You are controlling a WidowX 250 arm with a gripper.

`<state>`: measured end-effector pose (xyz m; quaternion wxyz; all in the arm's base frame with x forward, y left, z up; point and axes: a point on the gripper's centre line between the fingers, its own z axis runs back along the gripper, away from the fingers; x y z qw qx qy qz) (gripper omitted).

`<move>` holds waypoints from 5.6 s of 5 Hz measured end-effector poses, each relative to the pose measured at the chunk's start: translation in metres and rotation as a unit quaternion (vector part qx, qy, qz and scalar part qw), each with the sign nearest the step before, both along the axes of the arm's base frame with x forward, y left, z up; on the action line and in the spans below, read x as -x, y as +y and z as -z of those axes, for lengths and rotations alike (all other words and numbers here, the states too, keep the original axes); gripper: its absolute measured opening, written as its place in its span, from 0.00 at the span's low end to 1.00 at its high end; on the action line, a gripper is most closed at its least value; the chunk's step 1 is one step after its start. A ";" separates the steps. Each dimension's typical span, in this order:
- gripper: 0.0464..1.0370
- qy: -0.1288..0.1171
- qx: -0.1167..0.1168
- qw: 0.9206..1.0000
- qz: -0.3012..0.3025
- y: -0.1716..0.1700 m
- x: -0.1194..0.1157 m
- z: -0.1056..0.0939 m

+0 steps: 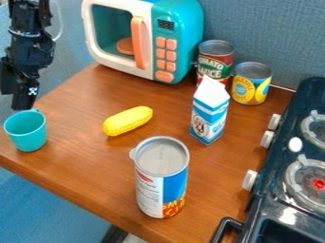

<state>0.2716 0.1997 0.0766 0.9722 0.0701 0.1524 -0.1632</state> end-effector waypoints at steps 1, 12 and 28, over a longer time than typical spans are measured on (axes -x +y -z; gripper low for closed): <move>0.96 0.014 0.010 1.000 -0.001 -0.002 0.003 0.012; 0.96 -0.057 0.062 0.995 0.045 -0.045 0.048 0.003; 0.07 -0.178 0.129 0.964 0.150 -0.084 -0.102 0.046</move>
